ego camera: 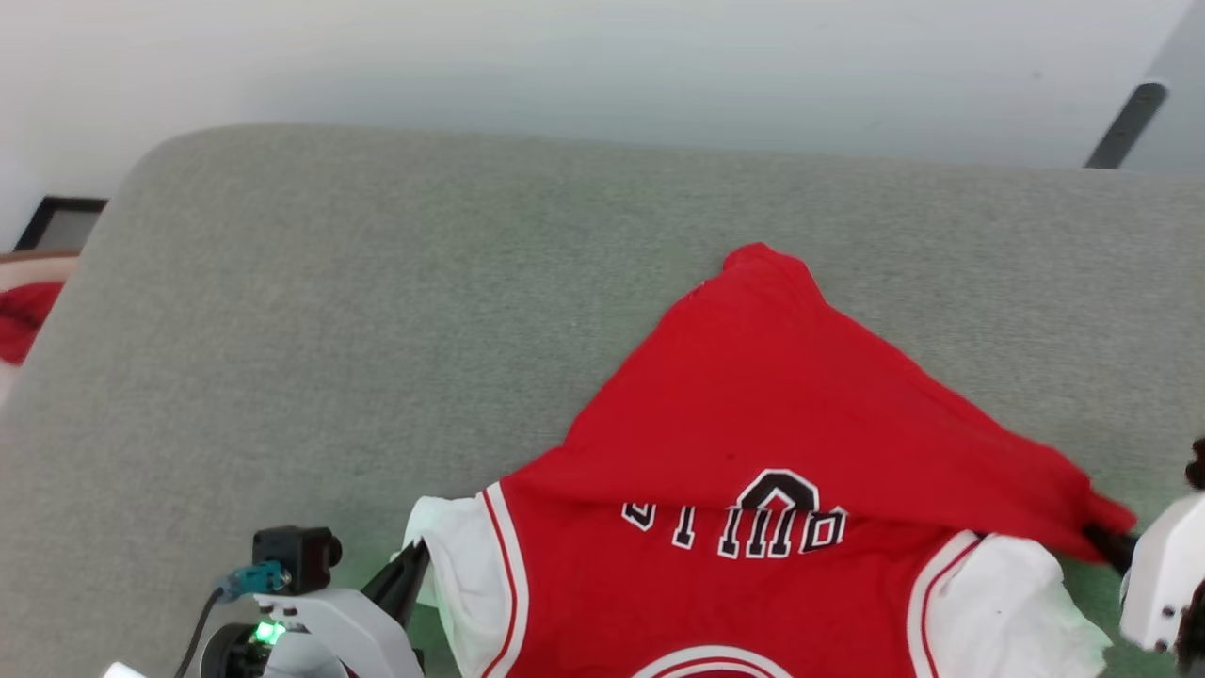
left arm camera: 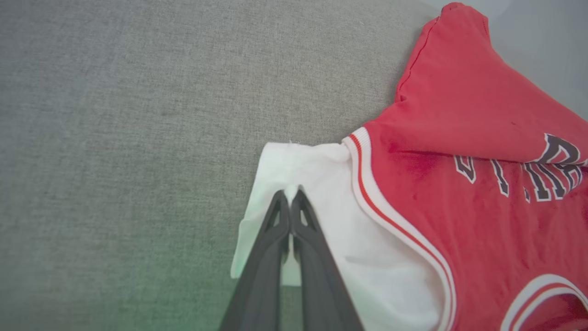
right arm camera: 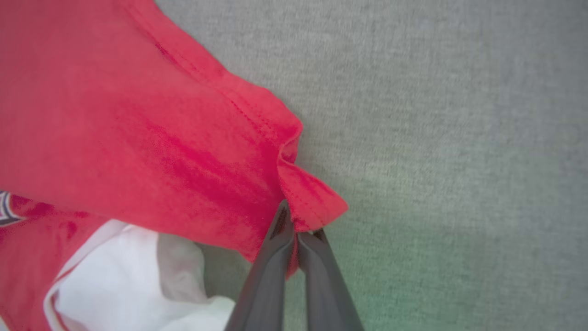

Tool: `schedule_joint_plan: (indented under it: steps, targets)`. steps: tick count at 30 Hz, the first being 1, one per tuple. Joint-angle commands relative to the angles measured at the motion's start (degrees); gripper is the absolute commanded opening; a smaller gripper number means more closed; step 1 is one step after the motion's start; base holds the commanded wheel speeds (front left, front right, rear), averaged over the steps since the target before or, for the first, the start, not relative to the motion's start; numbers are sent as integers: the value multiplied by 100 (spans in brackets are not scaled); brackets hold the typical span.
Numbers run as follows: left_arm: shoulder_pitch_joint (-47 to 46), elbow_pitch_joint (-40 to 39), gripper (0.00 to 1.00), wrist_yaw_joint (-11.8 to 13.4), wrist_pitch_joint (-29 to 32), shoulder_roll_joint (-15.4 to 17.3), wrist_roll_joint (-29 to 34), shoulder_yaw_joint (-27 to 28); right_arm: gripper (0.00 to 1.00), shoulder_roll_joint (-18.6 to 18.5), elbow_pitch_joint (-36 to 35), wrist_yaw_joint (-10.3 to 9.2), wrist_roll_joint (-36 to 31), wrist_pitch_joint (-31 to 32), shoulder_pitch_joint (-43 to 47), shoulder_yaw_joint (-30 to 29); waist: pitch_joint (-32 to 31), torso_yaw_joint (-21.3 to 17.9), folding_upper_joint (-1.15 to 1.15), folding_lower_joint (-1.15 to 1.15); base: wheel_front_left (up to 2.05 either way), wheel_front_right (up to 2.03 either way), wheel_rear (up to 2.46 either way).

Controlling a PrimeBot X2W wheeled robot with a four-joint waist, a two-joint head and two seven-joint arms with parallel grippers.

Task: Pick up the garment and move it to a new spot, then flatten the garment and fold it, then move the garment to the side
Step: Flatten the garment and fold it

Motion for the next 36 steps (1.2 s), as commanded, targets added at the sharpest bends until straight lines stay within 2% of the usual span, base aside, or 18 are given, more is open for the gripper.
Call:
schedule_joint_plan:
  steps: [1, 11, 12, 13, 14, 21, 26, 31, 36]
  targets:
    - [72, -49, 0, 47, 10, 41, -62, 12, 0, 104, -88, 0, -63, -15, 213, -115, -113, -189, 0, 0, 0, 0, 0]
    - [178, -265, 0, 176, 27, 152, -81, 38, 0, 632, -19, -1, -332, -241, 877, -293, -136, -336, 0, 0, 0, 0, 0]
    - [182, -282, 0, 181, 27, 157, -80, 39, 40, 641, -23, -1, -354, -309, 884, -277, -141, -341, 0, 0, 0, 0, 0]
    - [193, -297, 0, 185, 28, 162, -80, 39, 95, 648, -36, -1, -375, -378, 894, -264, -146, -345, 0, 0, 0, 0, 0]
    - [211, -313, 0, 199, 28, 169, -85, 40, 100, 642, -69, -1, -373, -428, 905, -239, -156, -347, 0, 0, 0, 0, 0]
    - [294, -403, 0, 274, -1, 209, -78, 38, 100, 422, -629, -1, -300, -573, 1003, -171, -233, -329, 0, 0, 0, 0, 0]
    - [305, -504, 0, 320, -19, 182, -21, 18, 100, 359, -1362, 0, -375, -431, 954, -318, -221, -219, 0, 0, 0, 0, 0]
    - [181, -564, 0, 312, 41, 98, 55, -57, 100, 290, -2007, 0, -506, -286, 481, -154, -132, 2, 0, 0, 0, 0, 0]
    - [-34, -517, 0, 221, 151, -79, 176, -195, 100, 73, -2021, 0, -563, -157, -373, 302, -11, 379, 0, 0, 0, 0, 0]
